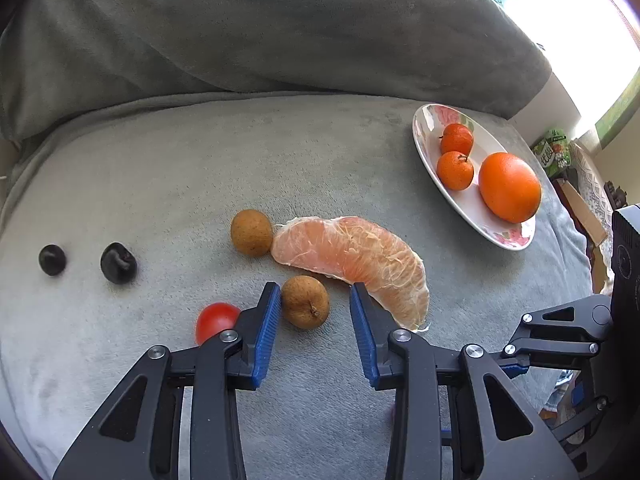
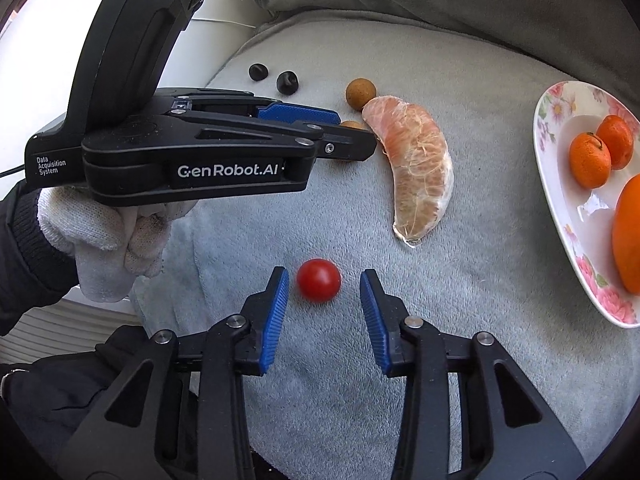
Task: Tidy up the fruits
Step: 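Grasp a cherry tomato with the right tool while the left tool grasps a brown fruit, then carry the tomato and brown fruit into the floral bowl with both tools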
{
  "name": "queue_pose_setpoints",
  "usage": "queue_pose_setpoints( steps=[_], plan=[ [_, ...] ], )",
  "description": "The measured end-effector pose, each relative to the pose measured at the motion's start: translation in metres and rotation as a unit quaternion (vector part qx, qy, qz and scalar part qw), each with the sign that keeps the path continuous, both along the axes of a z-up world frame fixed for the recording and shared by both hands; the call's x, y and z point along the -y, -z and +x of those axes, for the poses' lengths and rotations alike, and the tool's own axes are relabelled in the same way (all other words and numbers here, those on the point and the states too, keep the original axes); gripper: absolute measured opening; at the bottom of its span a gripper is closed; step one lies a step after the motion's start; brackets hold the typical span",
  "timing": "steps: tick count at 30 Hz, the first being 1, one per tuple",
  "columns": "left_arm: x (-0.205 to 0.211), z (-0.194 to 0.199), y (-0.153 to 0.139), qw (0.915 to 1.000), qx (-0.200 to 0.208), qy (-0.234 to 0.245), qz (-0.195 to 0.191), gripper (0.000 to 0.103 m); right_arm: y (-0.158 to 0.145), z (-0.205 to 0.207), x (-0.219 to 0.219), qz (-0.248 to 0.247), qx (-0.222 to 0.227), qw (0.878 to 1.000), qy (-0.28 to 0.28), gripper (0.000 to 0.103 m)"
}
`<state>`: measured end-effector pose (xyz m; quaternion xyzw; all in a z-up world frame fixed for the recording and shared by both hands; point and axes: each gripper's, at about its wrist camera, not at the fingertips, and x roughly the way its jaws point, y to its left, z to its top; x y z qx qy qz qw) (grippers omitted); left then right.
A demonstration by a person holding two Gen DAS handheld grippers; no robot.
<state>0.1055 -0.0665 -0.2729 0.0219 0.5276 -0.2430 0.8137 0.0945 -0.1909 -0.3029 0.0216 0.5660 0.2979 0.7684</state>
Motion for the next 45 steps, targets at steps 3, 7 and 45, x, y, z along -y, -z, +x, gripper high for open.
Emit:
queue_pose_setpoints(
  steps=[3,7,45],
  plan=[
    [-0.003,0.0,0.002,1.0,-0.004,-0.002,0.004,0.029,0.002,0.001,-0.004,-0.01,0.002,1.0,-0.008,0.038],
    [-0.002,-0.002,0.007,0.9999,-0.008,0.001,0.009,0.026,0.004,0.0,-0.01,-0.011,-0.003,1.0,-0.015,0.031],
    [0.034,-0.003,-0.037,0.9994,0.019,-0.013,-0.026,0.026,-0.055,0.034,0.087,0.002,0.053,0.996,0.075,0.026]
  ],
)
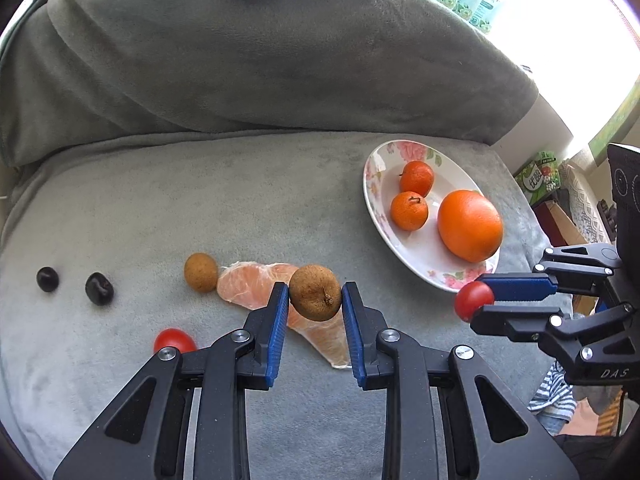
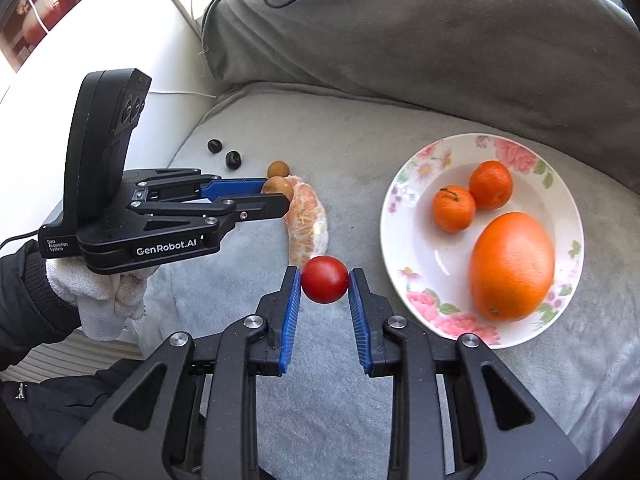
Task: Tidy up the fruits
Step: 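Carry the tomato and brown fruit into the floral bowl with both tools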
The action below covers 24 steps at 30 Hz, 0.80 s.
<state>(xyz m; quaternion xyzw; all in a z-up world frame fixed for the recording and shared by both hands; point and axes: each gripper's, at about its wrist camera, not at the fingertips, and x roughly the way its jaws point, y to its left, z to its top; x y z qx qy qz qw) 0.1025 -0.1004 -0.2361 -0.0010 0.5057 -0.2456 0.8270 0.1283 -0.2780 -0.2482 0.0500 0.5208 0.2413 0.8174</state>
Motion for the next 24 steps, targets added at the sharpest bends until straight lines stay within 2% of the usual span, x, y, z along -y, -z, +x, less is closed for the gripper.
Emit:
queue_pose_setpoints(
  steps=[14,24],
  plan=[
    [0.051,-0.003,-0.005,0.9995,0.006,0.024,-0.022,0.026,-0.018,0.02,0.071,-0.027,0.034,0.998,0.047,0.026],
    [0.079,-0.008,-0.003,0.9991,0.004,0.032,-0.026,0.026,-0.013,0.042,0.107,-0.033,0.038,0.996,0.073,0.026]
  ],
)
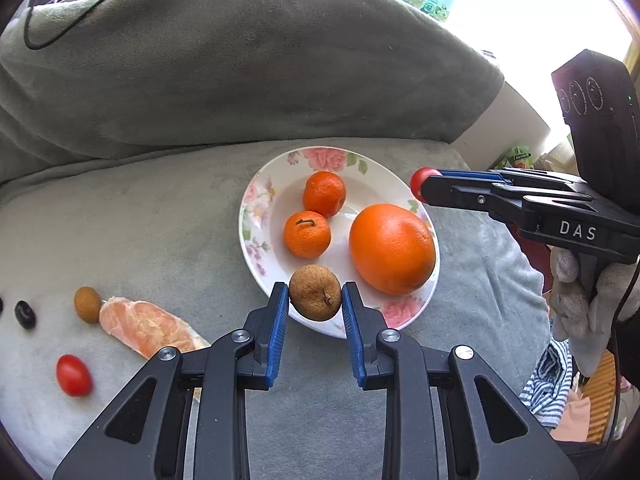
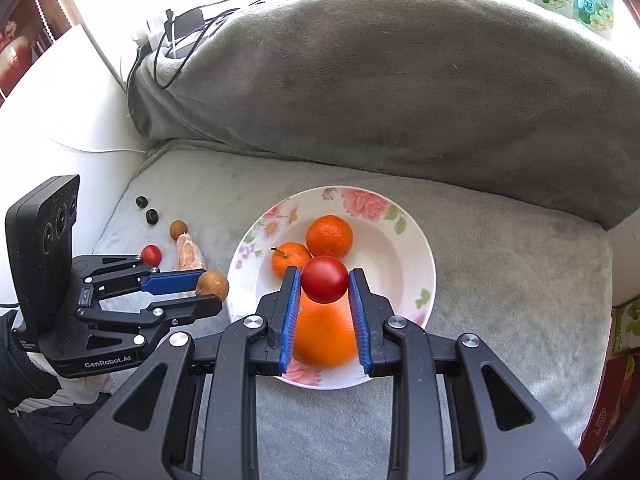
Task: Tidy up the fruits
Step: 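Carry the tomato and brown fruit into the floral bowl with both tools, then open the right tool releasing the tomato while the left tool releases the brown fruit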
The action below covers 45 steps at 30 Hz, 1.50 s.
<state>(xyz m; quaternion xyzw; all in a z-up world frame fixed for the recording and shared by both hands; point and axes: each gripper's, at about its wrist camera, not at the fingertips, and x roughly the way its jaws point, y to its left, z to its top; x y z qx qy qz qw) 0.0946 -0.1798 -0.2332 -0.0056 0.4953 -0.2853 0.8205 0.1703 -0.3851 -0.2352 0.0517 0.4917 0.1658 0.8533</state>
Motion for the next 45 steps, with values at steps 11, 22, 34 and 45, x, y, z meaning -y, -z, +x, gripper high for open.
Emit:
queue_pose_setpoints(
  steps=[11,22,34,45],
  plan=[
    [0.017,-0.001,0.003,1.0,-0.007,-0.002,-0.001,0.026,0.012,0.02,0.013,-0.003,-0.009,1.0,0.009,0.026],
    [0.016,0.001,0.003,0.9999,-0.01,-0.009,-0.003,0.026,0.015,0.026,0.016,-0.005,-0.014,1.0,0.017,0.026],
    [0.011,0.005,0.002,0.9996,-0.015,-0.025,-0.004,0.061,0.01,0.032,0.017,-0.016,-0.009,0.999,0.031,0.07],
    [-0.001,0.003,0.002,0.9984,-0.022,-0.05,-0.012,0.063,0.005,0.036,0.0,-0.015,-0.009,1.0,0.013,0.07]
  ],
)
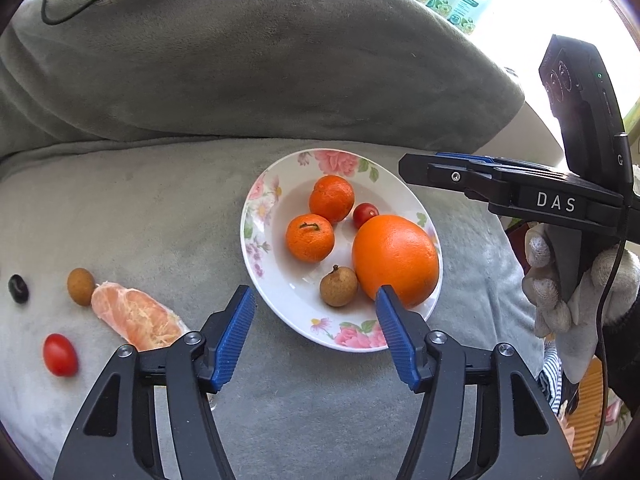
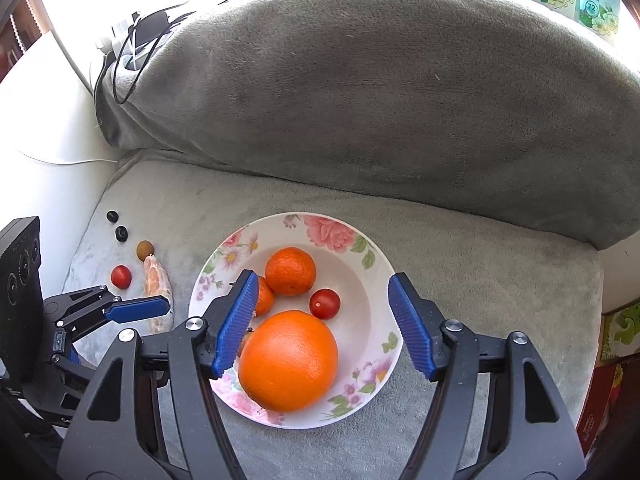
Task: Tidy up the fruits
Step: 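Open the right tool releasing the tomato while the left tool releases the brown fruit, then move both tools to the peeled pomelo segment and close on it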
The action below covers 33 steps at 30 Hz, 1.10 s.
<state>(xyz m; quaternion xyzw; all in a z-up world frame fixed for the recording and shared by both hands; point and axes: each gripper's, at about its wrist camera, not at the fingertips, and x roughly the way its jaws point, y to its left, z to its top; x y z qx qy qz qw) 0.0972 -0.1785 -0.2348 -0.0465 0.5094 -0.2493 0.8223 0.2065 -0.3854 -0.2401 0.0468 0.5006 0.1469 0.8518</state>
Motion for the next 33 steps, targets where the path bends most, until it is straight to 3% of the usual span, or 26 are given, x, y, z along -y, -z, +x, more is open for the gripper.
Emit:
queue_pose_setpoints(
  steps=[14,22,33],
  plan=[
    [-0.067,-0.018,0.003,0.9944,-0.028,-0.095,-0.035,0.063,-0.01,0.018,-0.051,0.058,-0.027,0.995,-0.077,0.07],
    [-0.102,-0.028,0.02,0.9813,-0.068,-0.161,-0.08,0.063,-0.004,0.033,-0.098,0.095,-0.07,0.982,-0.147,0.07],
    [-0.119,-0.031,0.043,0.9659,-0.113,-0.192,-0.132,0.062,0.031,0.04,-0.163,0.095,-0.15,0.959,-0.221,0.066]
  ],
)
